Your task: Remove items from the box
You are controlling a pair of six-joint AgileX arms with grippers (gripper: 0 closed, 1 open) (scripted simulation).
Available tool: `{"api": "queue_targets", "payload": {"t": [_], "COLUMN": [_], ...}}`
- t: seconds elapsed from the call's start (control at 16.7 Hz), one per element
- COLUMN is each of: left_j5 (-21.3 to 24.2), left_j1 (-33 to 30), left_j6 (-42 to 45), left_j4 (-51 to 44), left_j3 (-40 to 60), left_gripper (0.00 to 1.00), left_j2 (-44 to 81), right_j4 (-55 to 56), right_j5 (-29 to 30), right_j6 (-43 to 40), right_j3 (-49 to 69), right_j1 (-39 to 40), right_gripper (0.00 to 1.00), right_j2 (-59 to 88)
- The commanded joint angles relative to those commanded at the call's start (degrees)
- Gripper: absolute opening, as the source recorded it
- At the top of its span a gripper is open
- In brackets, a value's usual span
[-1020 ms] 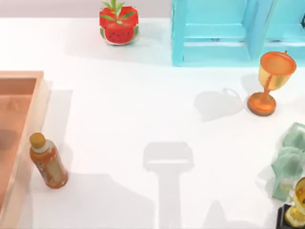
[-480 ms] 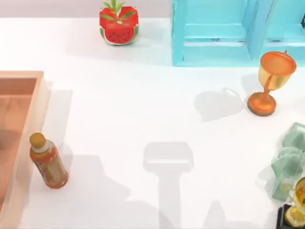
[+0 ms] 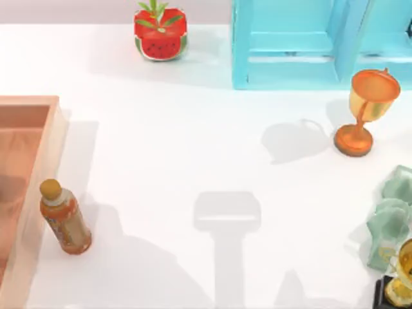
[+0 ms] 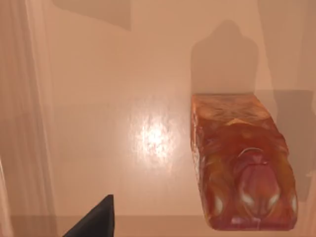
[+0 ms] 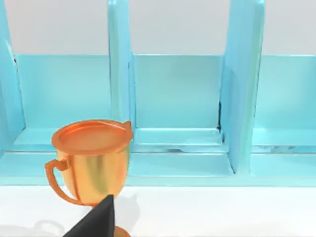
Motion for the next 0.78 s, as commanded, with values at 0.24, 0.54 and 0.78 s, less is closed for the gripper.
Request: {"api": "queue_targets", "payload": {"t": [0.24,0.54,0.78], "left_j5": [0.00,0.00,0.00], "left_j1": [0.19,0.24,0.25], "left_j6": [0.23,0.32,0.32], "left_j4": [9.30,17.30,17.68], "left_j3": [-6.19,-12.01,-12.26], "left_gripper": [1.00,1.00,1.00], "left_j2": [3.20,5.33,5.46], "right_j4": [0.00,0.00,0.00], "right_j5": [0.00,0.00,0.00], "right_j6": [0.00,0.00,0.00], "right_j3": [0.00,0.00,0.00], "right_j1": [0.00,0.00,0.00], "right_gripper": [1.00,1.00,1.00], "right_j2": [0.00,0.00,0.00]}}
